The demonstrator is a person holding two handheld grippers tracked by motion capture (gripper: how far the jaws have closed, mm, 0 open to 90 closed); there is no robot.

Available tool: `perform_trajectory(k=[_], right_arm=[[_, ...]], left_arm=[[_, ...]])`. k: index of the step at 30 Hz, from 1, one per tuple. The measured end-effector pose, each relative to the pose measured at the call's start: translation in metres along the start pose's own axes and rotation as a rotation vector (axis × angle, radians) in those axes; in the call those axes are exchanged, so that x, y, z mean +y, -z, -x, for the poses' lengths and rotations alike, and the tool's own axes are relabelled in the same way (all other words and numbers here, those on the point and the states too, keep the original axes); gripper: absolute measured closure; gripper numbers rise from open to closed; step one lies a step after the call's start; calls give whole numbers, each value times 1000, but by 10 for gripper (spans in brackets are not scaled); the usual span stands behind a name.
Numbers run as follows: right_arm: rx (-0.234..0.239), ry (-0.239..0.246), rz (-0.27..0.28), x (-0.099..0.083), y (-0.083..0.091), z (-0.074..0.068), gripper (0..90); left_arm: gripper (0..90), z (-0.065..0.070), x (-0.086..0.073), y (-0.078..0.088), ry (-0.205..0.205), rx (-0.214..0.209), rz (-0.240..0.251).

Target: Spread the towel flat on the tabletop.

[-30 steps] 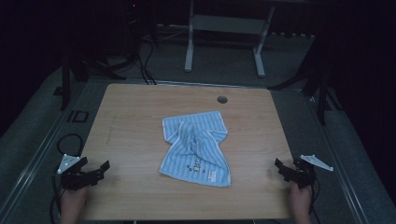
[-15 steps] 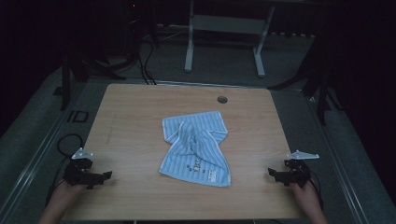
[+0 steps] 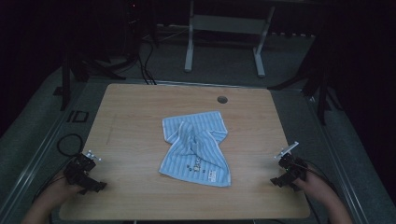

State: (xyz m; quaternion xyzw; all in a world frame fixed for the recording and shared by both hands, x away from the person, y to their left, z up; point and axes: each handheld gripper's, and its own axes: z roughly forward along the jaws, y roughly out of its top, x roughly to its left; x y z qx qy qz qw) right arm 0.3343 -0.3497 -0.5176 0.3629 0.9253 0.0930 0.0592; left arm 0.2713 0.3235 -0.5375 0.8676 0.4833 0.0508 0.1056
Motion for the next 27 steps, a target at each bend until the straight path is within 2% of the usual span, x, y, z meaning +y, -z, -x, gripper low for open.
perform_trajectory(k=[4, 8, 11, 12, 13, 14, 15, 16, 17, 19, 21, 24, 27], right_arm=[[-2, 50, -79, 10, 3, -3, 136], [3, 77, -140, 18, 5, -5, 140], [-22, 100, -201, 22, 5, -7, 140], [-22, 100, -201, 22, 5, -7, 140], [-14, 103, -233, 24, 5, -9, 139], [-16, 106, -243, 25, 4, -9, 139], [-17, 110, -253, 25, 4, -9, 138], [-7, 109, -265, 25, 3, -9, 139], [2, 104, -275, 26, 3, -9, 139], [9, 105, -289, 26, 1, -10, 139], [15, 120, -298, 27, 0, -11, 139], [26, 144, -301, 28, 0, -14, 138], [51, 177, -296, 30, 0, -19, 132]], left_arm=[[34, 1, 0, 1, 2, -1, -21], [35, 6, 3, 5, -35, 29, -51], [35, 9, 6, 7, -53, 25, -121], [35, 9, 6, 7, -53, 25, -121], [35, 11, 8, 7, -69, 26, -180], [35, 11, 8, 7, -69, 26, -180], [35, 15, 9, 7, -96, 36, -232], [35, 16, 10, 6, -106, 34, -244], [35, 17, 11, 6, -103, 31, -249], [35, 18, 13, 7, -124, 55, -250], [35, 18, 15, 7, -124, 70, -246], [35, 18, 19, 7, -127, 61, -241], [39, 21, 25, 4, -137, 52, -264]])
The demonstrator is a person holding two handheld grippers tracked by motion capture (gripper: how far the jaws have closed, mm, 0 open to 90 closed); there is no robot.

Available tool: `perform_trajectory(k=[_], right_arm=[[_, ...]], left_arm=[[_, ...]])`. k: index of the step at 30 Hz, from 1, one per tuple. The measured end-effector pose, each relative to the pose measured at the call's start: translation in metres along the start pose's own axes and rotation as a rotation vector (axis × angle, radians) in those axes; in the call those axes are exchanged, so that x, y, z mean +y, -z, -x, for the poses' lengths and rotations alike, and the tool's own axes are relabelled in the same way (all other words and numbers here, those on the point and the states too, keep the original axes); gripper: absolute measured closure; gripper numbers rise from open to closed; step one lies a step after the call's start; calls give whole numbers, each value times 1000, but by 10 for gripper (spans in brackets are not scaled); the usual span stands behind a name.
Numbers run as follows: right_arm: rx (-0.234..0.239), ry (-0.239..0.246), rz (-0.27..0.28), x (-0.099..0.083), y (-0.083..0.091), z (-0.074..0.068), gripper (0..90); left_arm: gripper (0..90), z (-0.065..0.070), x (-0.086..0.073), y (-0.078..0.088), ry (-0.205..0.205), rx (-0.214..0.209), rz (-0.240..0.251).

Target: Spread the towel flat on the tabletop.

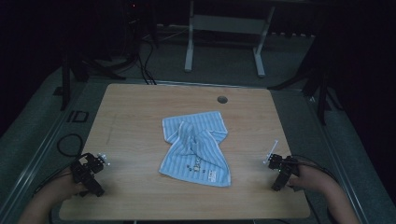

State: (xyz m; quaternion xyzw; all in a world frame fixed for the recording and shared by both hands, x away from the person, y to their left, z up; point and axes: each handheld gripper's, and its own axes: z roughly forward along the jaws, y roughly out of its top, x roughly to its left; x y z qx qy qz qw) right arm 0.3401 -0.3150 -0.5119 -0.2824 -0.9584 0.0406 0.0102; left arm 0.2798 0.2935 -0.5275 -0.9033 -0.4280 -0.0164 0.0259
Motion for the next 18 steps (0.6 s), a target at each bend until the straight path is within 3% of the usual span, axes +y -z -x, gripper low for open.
perform_trajectory(k=[5, 9, 13, 18], right_arm=[[-20, 40, -38, 7, -1, -7, 152], [-17, 52, -21, 14, 3, -6, 163], [-4, 64, -6, 23, 7, -5, 201], [-16, 108, -1, 36, 9, -6, 220]], left_arm=[[40, 5, 12, 3, -31, -15, 14], [41, 8, 21, 5, -46, -19, 20], [44, 15, 37, 9, -92, -33, 50], [44, 20, 56, 10, -114, -27, 47]])
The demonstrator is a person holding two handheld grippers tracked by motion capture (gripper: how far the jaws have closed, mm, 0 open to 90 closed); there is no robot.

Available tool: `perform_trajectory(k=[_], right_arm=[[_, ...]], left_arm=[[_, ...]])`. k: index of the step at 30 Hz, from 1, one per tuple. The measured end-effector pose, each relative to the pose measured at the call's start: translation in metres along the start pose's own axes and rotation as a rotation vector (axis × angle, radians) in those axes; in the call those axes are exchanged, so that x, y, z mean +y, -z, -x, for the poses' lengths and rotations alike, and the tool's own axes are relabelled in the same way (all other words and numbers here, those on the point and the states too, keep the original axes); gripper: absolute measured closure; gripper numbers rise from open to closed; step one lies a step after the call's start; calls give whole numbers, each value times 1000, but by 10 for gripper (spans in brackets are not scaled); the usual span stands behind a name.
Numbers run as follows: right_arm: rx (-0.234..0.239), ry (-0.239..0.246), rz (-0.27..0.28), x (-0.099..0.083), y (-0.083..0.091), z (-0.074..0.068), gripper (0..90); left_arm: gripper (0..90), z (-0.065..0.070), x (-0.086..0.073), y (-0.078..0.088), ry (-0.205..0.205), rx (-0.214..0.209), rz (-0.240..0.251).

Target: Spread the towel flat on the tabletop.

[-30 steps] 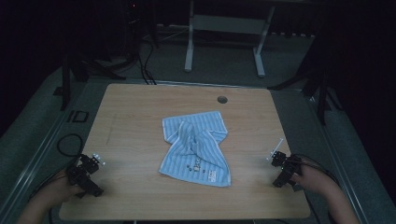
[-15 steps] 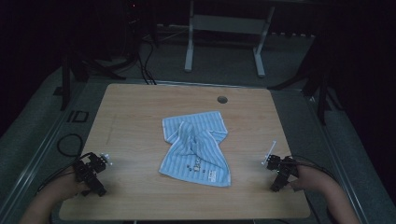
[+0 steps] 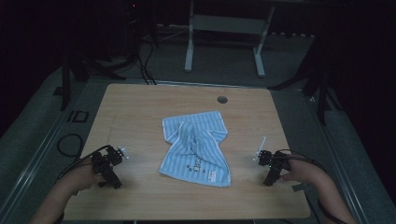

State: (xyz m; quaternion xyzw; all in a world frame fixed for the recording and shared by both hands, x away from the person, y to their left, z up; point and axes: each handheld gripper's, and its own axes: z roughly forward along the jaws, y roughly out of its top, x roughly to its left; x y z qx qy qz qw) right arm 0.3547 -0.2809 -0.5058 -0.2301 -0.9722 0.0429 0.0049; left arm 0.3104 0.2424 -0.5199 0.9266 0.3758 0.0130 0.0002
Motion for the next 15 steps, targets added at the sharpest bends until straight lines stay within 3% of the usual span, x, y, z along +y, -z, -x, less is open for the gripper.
perform_trajectory(k=[6, 15], right_arm=[[2, 39, 11, 19, 3, -2, 240], [7, 86, 35, 44, 8, -6, 240]], left_arm=[[45, 3, 23, -2, -28, -19, -6], [47, 8, 57, -3, -82, -48, 39]])
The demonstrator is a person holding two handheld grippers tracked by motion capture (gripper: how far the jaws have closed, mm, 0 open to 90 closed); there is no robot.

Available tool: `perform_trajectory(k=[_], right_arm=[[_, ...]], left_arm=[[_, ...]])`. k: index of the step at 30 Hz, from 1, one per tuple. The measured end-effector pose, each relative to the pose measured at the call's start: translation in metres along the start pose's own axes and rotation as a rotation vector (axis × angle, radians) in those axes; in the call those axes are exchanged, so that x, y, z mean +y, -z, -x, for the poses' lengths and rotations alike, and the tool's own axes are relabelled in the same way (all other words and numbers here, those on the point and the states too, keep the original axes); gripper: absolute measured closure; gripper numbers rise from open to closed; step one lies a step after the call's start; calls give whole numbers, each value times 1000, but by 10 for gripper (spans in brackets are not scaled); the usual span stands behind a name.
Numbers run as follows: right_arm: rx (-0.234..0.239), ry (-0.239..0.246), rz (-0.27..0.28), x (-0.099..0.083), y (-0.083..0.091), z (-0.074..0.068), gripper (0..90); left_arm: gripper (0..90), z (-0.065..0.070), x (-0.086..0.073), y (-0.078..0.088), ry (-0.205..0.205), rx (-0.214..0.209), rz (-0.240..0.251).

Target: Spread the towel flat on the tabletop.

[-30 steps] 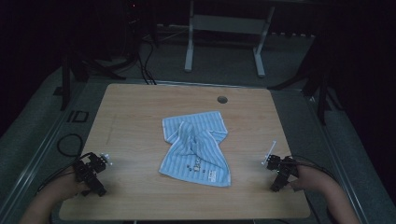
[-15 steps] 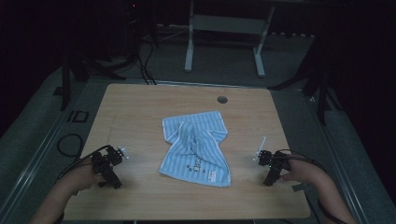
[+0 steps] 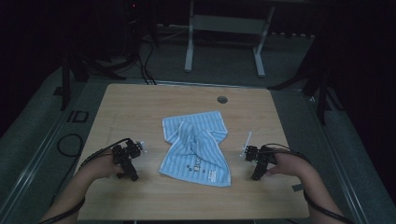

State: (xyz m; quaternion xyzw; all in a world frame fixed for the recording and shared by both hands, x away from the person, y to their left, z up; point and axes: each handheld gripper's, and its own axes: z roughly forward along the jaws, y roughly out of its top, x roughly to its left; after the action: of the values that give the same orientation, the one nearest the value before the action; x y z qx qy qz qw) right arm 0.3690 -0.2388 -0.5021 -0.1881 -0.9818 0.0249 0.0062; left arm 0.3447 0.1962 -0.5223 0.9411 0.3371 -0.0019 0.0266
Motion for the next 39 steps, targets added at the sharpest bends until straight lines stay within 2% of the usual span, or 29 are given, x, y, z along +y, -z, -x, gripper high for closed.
perform_trajectory(k=[4, 7, 8, 11, 17, 18, 19, 20, 21, 23, 26, 27, 31, 34, 36, 39], right_arm=[[-3, 18, 38, 11, 4, 0, 240], [-1, 35, 47, 20, 5, -1, 240], [-2, 43, 49, 23, 5, -2, 240], [-2, 66, 56, 32, 6, -3, 241], [15, 91, 89, 51, 6, -4, 268], [10, 100, 93, 54, 6, -4, 291], [7, 102, 94, 57, 5, -3, 298], [3, 100, 95, 60, 6, -3, 304], [-2, 99, 99, 63, 6, -2, 320], [-7, 98, 119, 68, 8, 3, 344], [-11, 85, 152, 77, 13, 10, 380], [-10, 82, 160, 80, 14, 12, 385], [-6, 80, 177, 95, 16, 18, 395], [2, 64, 238, 104, 17, 25, 395], [13, 48, 269, 108, 17, 29, 395], [24, 29, 300, 113, 14, 34, 410]], left_arm=[[56, 4, 17, 2, -34, 1, 36], [56, 8, 31, 4, -66, -3, 41], [56, 8, 31, 4, -66, -3, 41], [56, 10, 53, 5, -99, 5, 34], [56, 15, 86, 10, -128, 1, 53], [57, 15, 86, 10, -128, 1, 53], [78, 16, 95, 12, -143, 29, 65], [131, 15, 99, 14, -140, 33, 83], [158, 14, 104, 16, -137, 20, 92], [160, 12, 111, 19, -133, 9, 114], [225, 10, 118, 21, -137, 17, 134], [225, 7, 125, 23, -128, 3, 148], [276, 5, 138, 21, -130, 14, 165], [277, 2, 144, 18, -172, -4, 205], [309, -1, 150, 14, -151, -7, 211], [323, -4, 158, 9, -146, -13, 218]])
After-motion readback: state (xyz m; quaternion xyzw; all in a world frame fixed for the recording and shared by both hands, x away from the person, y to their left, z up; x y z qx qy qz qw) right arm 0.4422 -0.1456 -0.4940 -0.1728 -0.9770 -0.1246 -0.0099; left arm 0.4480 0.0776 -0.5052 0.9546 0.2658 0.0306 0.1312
